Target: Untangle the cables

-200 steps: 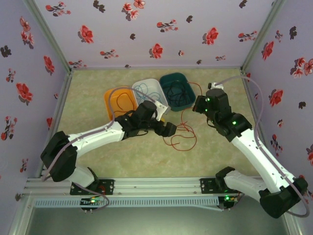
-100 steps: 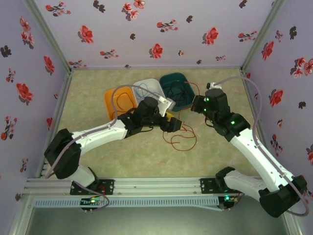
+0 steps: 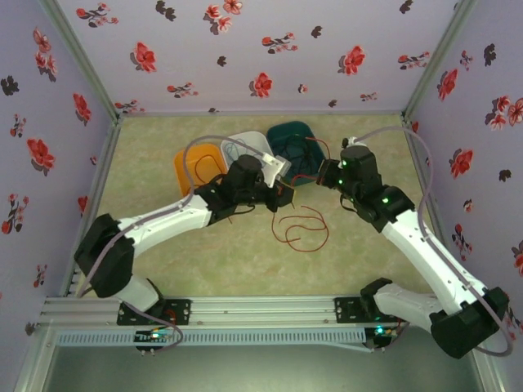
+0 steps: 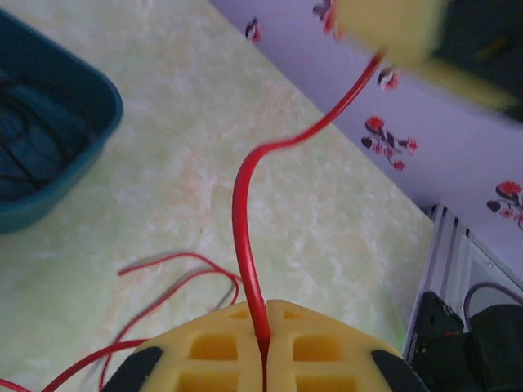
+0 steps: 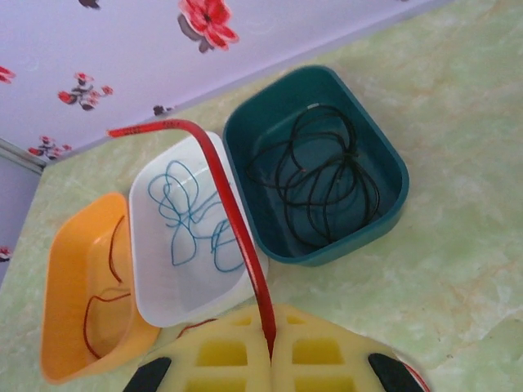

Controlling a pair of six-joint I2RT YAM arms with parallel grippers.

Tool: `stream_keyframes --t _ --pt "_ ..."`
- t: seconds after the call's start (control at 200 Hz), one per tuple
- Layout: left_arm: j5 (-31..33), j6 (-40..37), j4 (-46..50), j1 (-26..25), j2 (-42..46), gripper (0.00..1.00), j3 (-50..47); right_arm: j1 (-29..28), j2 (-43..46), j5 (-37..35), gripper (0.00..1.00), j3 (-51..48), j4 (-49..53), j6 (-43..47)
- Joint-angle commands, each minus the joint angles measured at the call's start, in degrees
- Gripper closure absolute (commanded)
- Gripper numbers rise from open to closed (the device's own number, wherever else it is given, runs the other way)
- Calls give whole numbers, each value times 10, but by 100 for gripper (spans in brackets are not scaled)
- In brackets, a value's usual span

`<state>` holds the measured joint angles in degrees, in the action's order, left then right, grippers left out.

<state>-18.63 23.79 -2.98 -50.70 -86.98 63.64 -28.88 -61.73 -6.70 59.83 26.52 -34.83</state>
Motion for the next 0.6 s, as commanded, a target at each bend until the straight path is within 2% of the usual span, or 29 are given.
stream_keyframes --t 0.0,0.11,0.255,0.345,0.595 --pt "13 -42 6 4 62 95 -6 3 -44 65 97 4 29 -12" --pt "19 -67 13 5 103 97 -15 2 -98 146 91 5 7 -19" --pt "68 -85 23 13 159 99 -34 2 -160 247 72 12 -36 -29" --pt "98 -93 36 24 194 100 -45 2 -183 244 63 23 -28 -24" --pt "191 -104 74 66 276 100 -66 3 -210 208 51 43 8 -2"
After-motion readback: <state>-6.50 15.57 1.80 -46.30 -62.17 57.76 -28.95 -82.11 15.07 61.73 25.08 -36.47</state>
